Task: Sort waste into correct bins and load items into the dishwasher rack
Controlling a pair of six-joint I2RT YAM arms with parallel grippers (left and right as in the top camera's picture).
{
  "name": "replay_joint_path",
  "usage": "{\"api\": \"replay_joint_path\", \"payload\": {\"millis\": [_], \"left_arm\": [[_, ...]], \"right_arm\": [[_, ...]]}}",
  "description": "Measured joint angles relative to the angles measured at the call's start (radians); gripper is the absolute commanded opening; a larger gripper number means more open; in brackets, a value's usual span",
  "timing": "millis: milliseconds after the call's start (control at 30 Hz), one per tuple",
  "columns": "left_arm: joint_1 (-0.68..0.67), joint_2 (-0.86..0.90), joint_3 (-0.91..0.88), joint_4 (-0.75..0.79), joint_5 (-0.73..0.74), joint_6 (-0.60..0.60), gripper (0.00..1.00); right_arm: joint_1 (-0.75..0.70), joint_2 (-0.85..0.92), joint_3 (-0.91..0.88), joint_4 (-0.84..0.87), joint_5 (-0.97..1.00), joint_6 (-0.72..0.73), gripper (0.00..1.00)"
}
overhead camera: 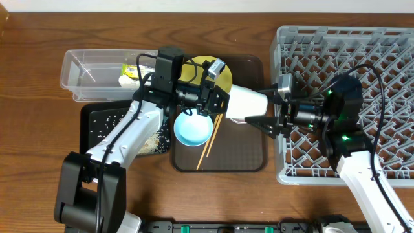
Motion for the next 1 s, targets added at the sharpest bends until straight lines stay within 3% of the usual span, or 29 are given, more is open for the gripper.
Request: {"api": "replay_joint_path", "payload": {"millis": [167,367,500,667,733,867,1000], "left_arm": [[0.000,0.000,0.000,0.000,0.006,0.000,0.07],[0.000,0.000,0.000,0.001,0.000,0.004,0.33],[0.000,0.000,0.000,0.001,-0.033,0.041,0.46],[0.021,0.000,-0.001,-0.073,-0.184,0.115,0.53],[0.045,0.000,0.000,-0.158,-0.285,0.147,0.54],[0.098,-0.003,-0.001,-0.316,-0.441,0.222,0.56],[0.134,-0.039,-0.004,-0.513,-0.624,0.335,0.56]], "right_arm": [[0.000,0.000,0.000,0.001,0.000,0.000,0.60],[0.000,0.000,0.000,-0.012,-0.013,0.004,0.38],[0.000,0.000,0.000,-0.081,0.039,0.015,0.38],[-0.007,0.000,0.000,-0.183,0.195,0.030,0.23],[-0.013,-0.001,0.001,-0.231,0.269,0.035,0.11],[-0.032,-0.019,0.009,-0.387,0.430,0.052,0.06],[-0.088,-0.059,0.076,-0.645,0.585,0.064,0.01]]}}
